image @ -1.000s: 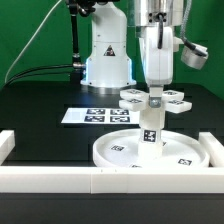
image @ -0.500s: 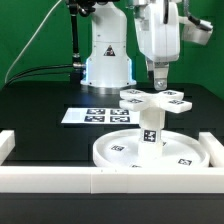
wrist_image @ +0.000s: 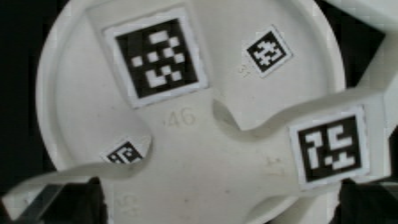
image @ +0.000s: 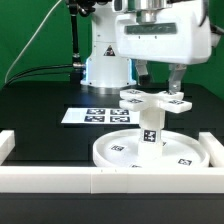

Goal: Assemble round table

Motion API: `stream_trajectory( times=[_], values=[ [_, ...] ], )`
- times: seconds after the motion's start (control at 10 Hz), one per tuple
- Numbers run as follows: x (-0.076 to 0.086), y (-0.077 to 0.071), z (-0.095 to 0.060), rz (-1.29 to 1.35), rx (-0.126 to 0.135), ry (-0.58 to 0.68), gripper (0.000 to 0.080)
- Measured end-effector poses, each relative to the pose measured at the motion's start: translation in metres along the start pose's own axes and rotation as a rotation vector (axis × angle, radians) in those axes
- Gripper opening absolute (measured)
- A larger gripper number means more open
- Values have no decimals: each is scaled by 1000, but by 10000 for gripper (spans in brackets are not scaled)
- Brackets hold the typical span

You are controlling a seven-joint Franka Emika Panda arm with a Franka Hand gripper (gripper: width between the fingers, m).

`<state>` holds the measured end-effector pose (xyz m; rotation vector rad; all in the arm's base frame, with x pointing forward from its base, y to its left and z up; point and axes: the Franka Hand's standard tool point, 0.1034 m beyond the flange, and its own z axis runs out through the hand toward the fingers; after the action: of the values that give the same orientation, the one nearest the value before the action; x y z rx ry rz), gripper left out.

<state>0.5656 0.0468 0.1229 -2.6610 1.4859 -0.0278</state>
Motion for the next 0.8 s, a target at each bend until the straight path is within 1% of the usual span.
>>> stream_trajectory(
  times=[0.3,0.4,0.8],
  values=[
    [-6,-2,1,-352,-2,-8,649],
    [-8,-3,1,-425,-1,-9,649],
    [-7,-3,1,-699,0,-7,649]
  ],
)
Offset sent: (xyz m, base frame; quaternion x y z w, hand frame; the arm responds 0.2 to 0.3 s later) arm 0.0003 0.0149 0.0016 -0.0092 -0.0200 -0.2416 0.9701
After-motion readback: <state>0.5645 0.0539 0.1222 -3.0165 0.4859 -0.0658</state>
